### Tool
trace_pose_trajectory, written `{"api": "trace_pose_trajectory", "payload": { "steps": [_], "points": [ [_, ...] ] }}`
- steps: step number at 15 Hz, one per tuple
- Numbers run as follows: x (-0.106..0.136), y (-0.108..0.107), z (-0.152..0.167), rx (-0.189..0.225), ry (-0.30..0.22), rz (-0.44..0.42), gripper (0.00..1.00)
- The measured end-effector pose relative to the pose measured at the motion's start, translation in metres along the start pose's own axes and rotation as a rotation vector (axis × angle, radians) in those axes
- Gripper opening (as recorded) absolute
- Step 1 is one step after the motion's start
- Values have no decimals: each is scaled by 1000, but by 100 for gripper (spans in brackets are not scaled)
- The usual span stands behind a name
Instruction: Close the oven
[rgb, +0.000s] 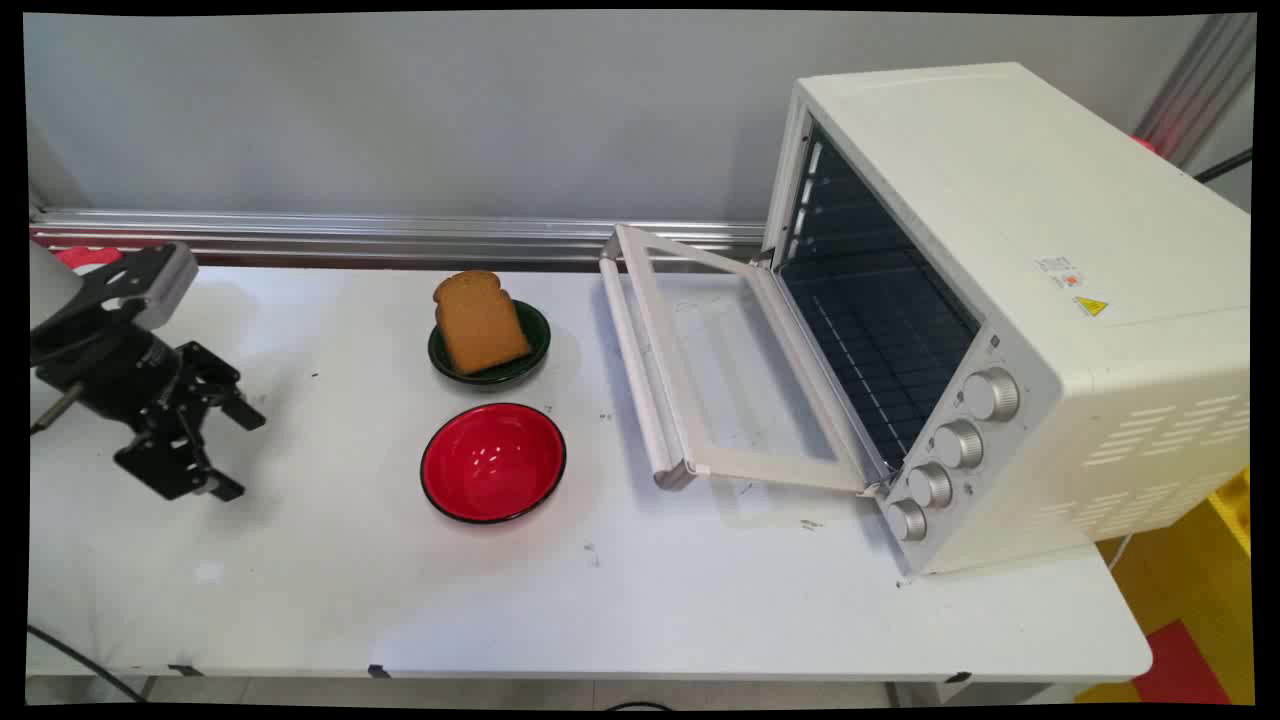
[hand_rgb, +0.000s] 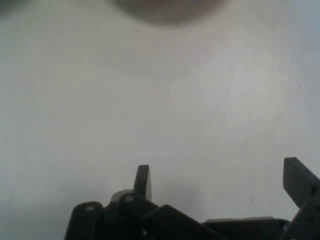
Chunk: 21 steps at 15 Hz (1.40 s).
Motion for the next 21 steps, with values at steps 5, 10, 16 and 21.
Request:
{"api": "trace_pose_trajectory", "payload": {
  "steps": [5, 10, 16, 21],
  "points": [
    [32, -3, 3, 15, 134, -29, 100],
    [66, -6, 6, 1, 270, -72, 100],
    [105, -11, 11, -6, 398, -64, 100],
    [120, -16, 13, 27, 416, -7, 0]
  ]
}}
